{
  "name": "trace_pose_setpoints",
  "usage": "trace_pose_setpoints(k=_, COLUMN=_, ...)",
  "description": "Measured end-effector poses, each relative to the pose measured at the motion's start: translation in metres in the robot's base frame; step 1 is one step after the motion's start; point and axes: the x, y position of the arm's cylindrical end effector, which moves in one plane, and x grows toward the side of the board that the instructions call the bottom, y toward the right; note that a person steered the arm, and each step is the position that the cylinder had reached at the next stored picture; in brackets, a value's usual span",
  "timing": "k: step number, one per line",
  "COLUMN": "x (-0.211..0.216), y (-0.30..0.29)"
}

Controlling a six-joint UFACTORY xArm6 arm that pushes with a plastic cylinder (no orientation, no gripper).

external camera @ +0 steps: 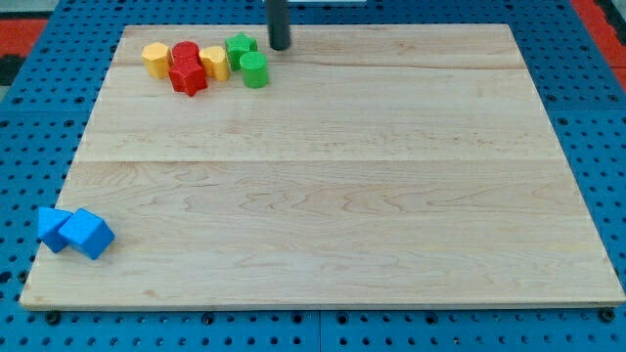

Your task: Move the green star along with green circle down

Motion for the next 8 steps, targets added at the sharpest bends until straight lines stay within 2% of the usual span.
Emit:
trace_pose_setpoints(k=1, x=-0.044, y=-0.004)
trace_pose_setpoints(k=2, x=-0.047, y=-0.095)
trace_pose_setpoints(k=3, x=-0.037, y=-0.091)
trace_pose_setpoints(k=5, x=0.1, y=0.029)
trace_pose_setpoints(k=6, x=0.089, y=0.033)
trace_pose_setpoints(k=7, x=0.046, y=0.026)
trace_pose_setpoints(k=8, x=0.069, y=-0.015)
